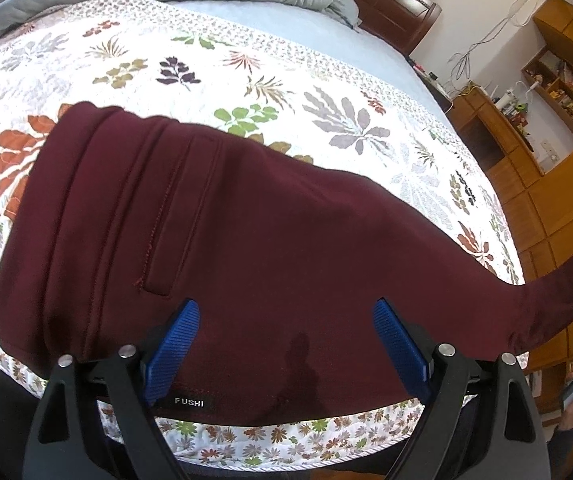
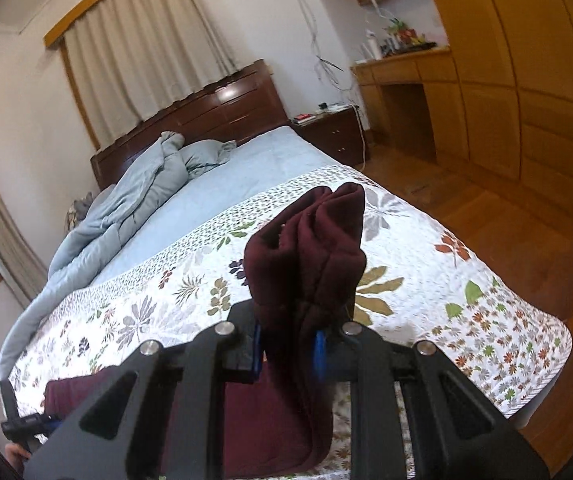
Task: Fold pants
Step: 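Grasp the trouser leg cuff with the right gripper, then lift the held leg cuff upward with the right gripper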
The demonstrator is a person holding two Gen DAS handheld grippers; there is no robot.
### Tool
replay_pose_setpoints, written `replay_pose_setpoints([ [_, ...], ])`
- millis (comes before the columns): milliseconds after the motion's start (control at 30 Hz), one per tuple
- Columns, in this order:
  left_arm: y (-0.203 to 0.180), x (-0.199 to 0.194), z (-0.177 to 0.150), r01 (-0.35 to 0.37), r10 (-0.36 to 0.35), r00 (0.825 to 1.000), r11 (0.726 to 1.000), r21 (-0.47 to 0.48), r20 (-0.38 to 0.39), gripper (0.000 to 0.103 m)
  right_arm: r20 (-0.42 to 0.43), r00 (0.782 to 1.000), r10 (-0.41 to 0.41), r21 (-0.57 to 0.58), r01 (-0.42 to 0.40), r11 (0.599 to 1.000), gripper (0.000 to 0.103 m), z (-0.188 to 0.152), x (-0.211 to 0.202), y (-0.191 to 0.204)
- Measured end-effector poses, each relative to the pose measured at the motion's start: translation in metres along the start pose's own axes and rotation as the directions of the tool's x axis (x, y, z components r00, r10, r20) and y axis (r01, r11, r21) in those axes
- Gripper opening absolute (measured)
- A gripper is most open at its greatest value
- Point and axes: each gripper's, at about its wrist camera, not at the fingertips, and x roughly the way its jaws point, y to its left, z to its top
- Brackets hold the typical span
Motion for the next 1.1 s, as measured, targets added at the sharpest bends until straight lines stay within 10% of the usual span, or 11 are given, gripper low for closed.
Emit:
replay_pose_setpoints([
  [1100,0.022,-0.042,-0.026,0.082,-0.081,0.996,0.996,-0.018,0.042,0.089,-0.131,0.989,0.069,-0.342,-0.111,0.933,0.018,-0.037,0.035,0.167],
])
